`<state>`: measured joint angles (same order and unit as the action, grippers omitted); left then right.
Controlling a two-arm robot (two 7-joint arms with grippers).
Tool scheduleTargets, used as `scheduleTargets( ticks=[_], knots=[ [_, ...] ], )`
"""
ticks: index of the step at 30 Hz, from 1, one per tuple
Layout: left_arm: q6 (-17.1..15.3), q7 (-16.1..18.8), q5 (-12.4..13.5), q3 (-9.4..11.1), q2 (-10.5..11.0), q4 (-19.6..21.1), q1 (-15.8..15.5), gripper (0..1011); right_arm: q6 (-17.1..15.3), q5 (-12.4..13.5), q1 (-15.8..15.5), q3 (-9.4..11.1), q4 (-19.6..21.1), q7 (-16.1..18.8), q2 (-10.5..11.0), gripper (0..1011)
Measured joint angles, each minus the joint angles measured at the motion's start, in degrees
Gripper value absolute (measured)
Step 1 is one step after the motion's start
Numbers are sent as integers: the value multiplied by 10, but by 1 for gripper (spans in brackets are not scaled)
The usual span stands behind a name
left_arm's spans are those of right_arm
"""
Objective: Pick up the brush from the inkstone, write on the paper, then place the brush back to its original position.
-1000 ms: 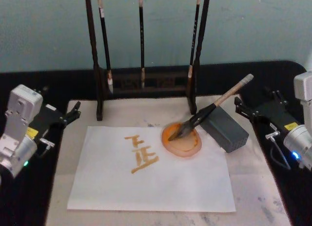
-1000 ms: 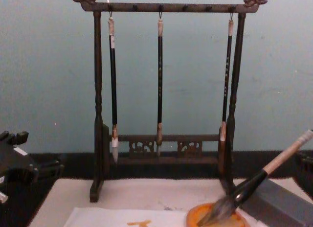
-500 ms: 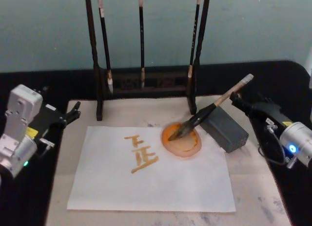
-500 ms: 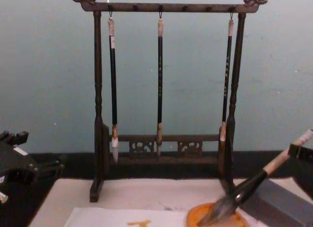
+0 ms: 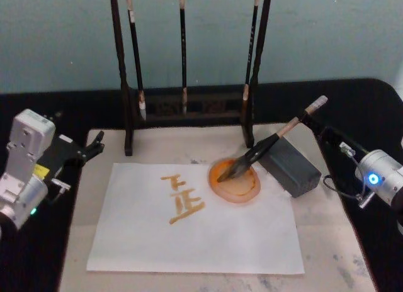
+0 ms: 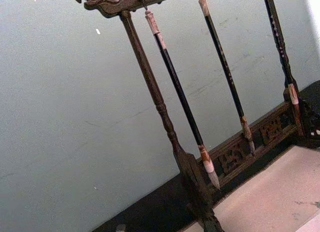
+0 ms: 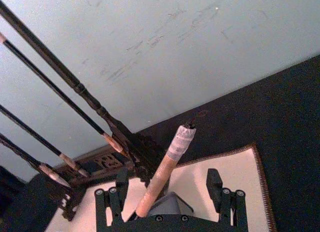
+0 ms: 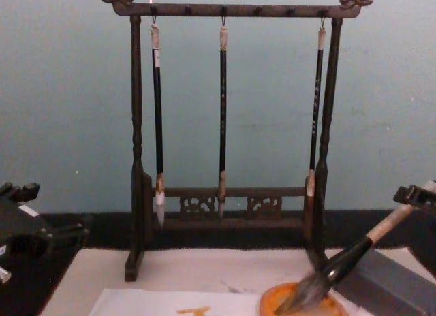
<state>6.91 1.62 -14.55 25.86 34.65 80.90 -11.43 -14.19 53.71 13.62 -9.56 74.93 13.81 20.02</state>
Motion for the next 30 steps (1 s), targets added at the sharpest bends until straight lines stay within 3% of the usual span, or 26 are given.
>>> scheduleTargets(
  ticks=[12,21,30],
  knots=[
    [0,0,0,0,0,0,0,1010,-12,48,30,-4,-39,-10,-22,1000],
    [0,0,0,0,0,0,0,1010,-9,65,45,-15,-61,-12,-28,1000],
    [0,0,0,0,0,0,0,1010,-9,79,45,-26,-56,-11,-26,1000]
  ],
)
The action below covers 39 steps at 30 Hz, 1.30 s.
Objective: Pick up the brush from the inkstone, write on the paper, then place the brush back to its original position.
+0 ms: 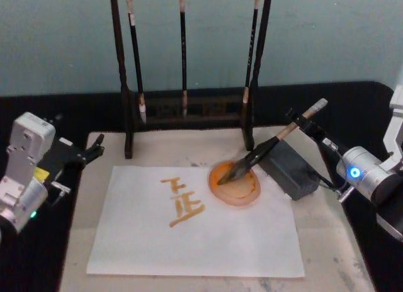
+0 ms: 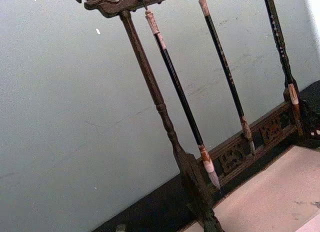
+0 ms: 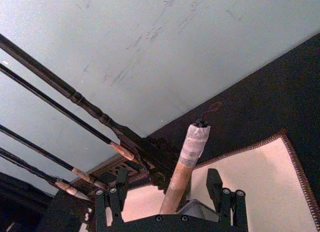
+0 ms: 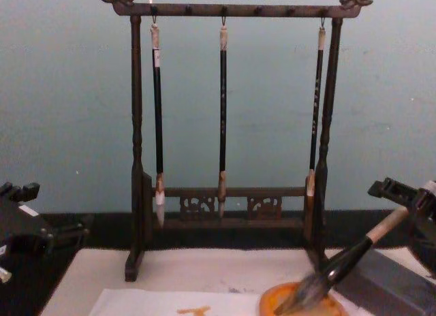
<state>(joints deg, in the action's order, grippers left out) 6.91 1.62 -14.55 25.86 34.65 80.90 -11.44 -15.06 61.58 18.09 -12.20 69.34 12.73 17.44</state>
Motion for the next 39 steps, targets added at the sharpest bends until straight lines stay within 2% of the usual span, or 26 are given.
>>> scheduleTargets(
  ticks=[23,37,39],
  knots=[
    [0,0,0,0,0,0,0,1010,8,27,-4,-26,9,-18,12,1000],
    [0,0,0,0,0,0,0,1010,8,28,-5,-24,9,-17,11,1000],
    [0,0,0,0,0,0,0,1010,8,27,-5,-24,9,-17,11,966]
  ],
)
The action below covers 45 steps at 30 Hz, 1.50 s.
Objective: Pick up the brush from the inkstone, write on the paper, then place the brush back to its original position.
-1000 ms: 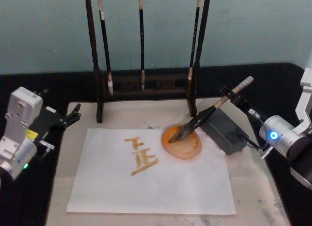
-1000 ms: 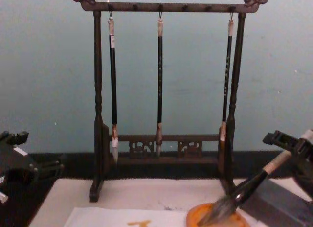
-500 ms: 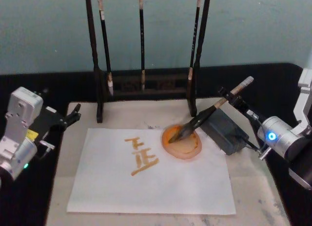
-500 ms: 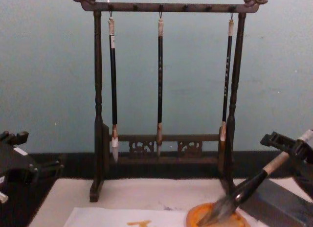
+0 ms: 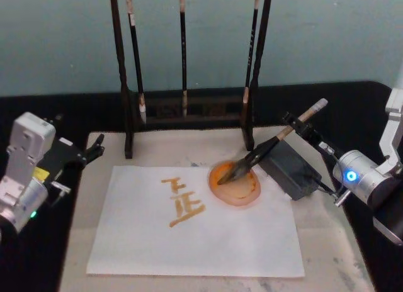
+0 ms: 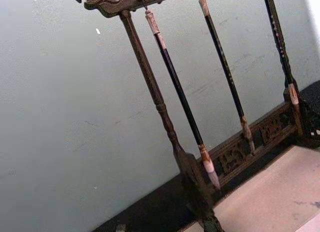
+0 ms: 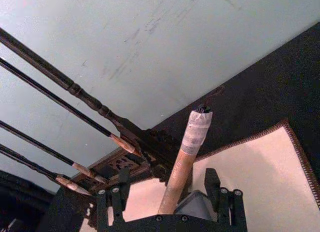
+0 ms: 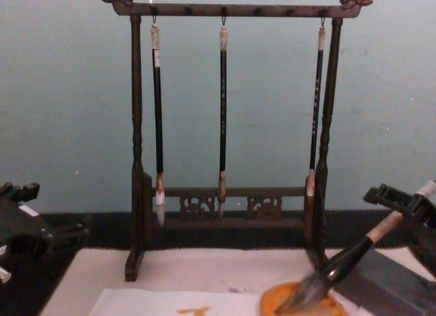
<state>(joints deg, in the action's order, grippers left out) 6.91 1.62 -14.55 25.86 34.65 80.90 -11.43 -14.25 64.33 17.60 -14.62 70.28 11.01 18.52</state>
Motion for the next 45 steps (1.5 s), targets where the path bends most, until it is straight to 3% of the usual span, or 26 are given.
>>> scheduleTargets(
  ticks=[12,20,27,45],
  knots=[
    [0,0,0,0,0,0,0,1010,-1,0,0,1,0,0,-1,672],
    [0,0,0,0,0,0,0,1010,-1,-1,0,1,0,0,-1,360],
    [0,0,0,0,0,0,0,1010,-1,-1,0,1,0,0,-1,180],
    [0,0,0,0,0,0,0,1010,-1,-1,0,1,0,0,-1,178]
  ],
)
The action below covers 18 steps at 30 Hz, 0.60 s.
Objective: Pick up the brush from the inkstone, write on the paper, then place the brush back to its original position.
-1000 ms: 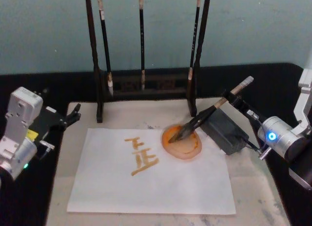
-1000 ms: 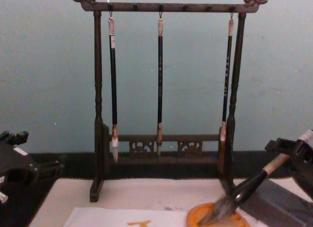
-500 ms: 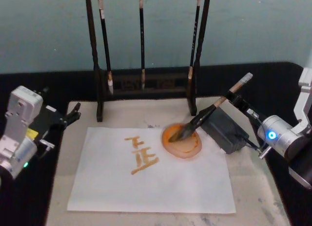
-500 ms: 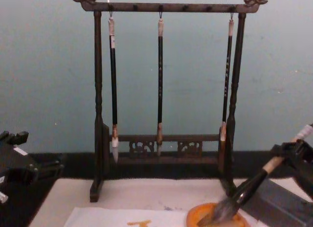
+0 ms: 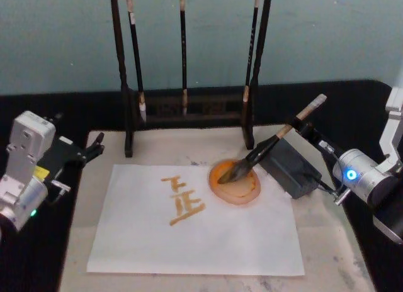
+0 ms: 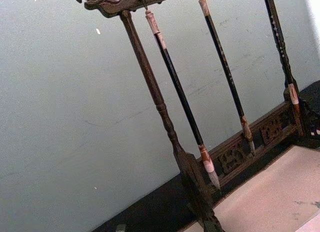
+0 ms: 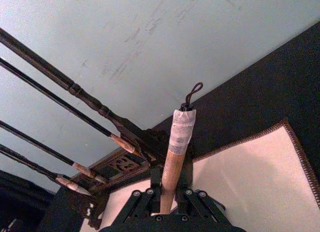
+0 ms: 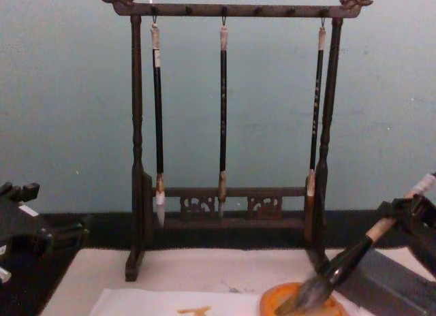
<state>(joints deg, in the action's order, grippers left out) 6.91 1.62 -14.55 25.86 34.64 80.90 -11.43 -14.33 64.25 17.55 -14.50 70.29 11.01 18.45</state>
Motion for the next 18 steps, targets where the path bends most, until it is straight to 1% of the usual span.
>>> scheduleTargets(
  ticks=[8,14,18],
  knots=[
    [0,0,0,0,0,0,0,1010,11,5,1,-5,4,4,3,177],
    [0,0,0,0,0,0,0,1010,21,13,2,-10,19,12,10,176],
    [0,0,0,0,0,0,0,1010,26,18,4,-16,30,24,17,176]
  ],
)
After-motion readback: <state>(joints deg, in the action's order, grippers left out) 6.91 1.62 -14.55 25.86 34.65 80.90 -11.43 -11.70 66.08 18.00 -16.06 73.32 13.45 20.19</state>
